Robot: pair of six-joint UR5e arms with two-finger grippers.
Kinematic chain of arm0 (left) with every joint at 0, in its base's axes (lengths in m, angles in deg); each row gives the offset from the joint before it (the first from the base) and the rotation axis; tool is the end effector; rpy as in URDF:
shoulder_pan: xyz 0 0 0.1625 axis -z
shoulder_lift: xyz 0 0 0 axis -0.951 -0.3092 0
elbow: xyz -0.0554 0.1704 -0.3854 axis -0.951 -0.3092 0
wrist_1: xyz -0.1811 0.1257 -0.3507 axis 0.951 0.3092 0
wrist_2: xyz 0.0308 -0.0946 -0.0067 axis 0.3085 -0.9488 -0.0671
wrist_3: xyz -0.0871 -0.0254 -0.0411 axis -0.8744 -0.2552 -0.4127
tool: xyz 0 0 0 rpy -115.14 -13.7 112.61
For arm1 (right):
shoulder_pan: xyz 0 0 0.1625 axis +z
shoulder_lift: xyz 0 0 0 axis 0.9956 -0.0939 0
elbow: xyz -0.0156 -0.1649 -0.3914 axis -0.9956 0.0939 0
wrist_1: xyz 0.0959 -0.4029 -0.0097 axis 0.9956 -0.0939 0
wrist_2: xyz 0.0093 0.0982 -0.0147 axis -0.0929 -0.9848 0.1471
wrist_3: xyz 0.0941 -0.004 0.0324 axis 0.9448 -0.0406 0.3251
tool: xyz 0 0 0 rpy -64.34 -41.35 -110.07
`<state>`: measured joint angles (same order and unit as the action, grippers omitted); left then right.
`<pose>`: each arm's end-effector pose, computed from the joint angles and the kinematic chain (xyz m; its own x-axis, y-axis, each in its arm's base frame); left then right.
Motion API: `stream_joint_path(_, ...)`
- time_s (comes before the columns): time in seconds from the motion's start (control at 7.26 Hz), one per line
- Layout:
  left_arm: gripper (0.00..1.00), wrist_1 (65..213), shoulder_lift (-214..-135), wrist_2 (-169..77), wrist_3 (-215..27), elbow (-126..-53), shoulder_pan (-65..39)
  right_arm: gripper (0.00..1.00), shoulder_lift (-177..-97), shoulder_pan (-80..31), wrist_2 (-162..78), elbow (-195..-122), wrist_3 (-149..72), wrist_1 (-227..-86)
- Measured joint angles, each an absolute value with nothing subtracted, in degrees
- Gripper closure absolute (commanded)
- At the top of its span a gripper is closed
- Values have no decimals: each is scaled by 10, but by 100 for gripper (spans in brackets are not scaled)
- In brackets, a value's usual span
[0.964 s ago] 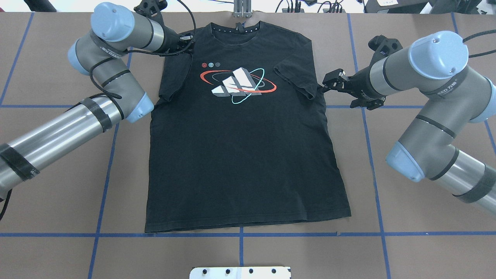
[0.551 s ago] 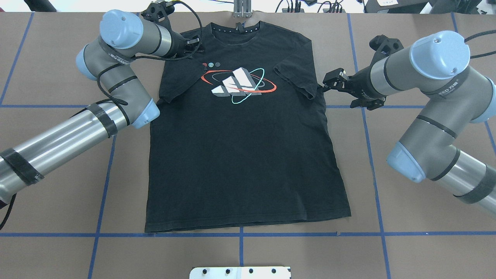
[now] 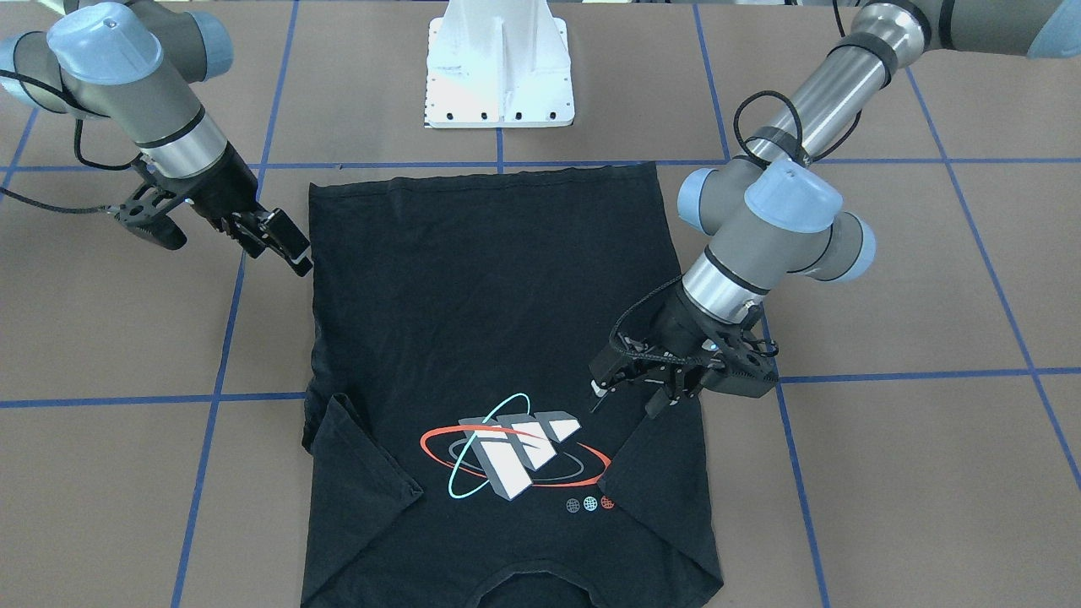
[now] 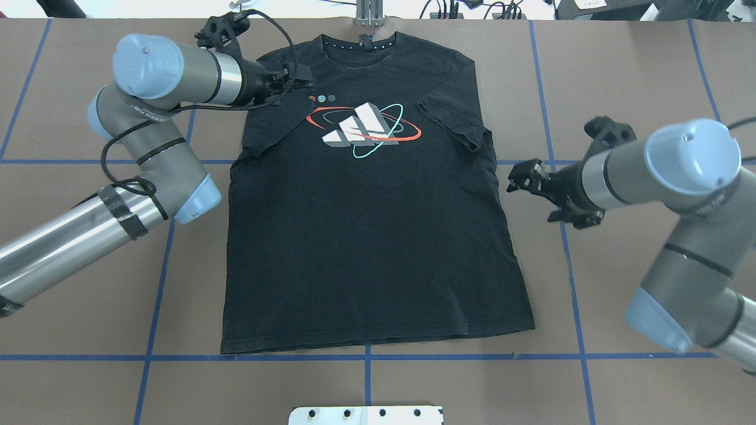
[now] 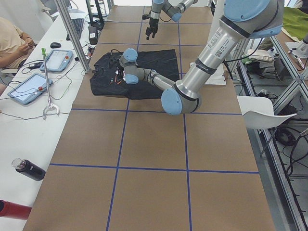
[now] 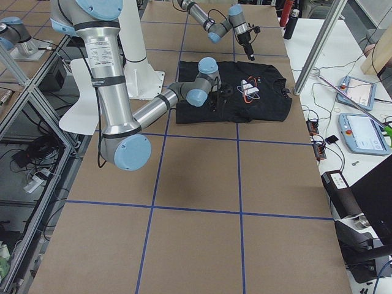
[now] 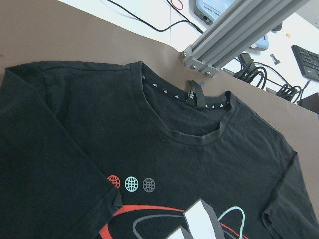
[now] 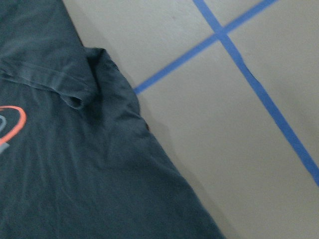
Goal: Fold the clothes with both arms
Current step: 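Move the right gripper to the hem corner nearest the robot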
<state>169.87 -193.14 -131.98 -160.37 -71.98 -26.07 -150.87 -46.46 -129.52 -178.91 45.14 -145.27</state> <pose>0.4399 -0.6027 0.2726 0.2062 -0.0037 -0.9785 0.4529 0.8868 0.0921 -0.3491 -0.3998 0.3656 0.3914 0.5099 0.7660 -0.4300 0.8373 -0.3376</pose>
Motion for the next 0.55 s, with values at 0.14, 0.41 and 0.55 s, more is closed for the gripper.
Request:
stream_joint_path(0.14, 0, 1699, -1914, -1319, -1606, -750, -262, 7, -1559, -501, -1290, -1816, 480, -1449)
stream_joint_path(0.41, 0, 1699, -1895, -1317, -1608, -782, -262, 9, -1617, -582, -1254, -1839, 575, -1416)
stream_joint_path(0.55, 0, 1699, -1893, -1316, -1608, -787, -262, 11, -1625, -613, -1236, -1841, 606, -1407)
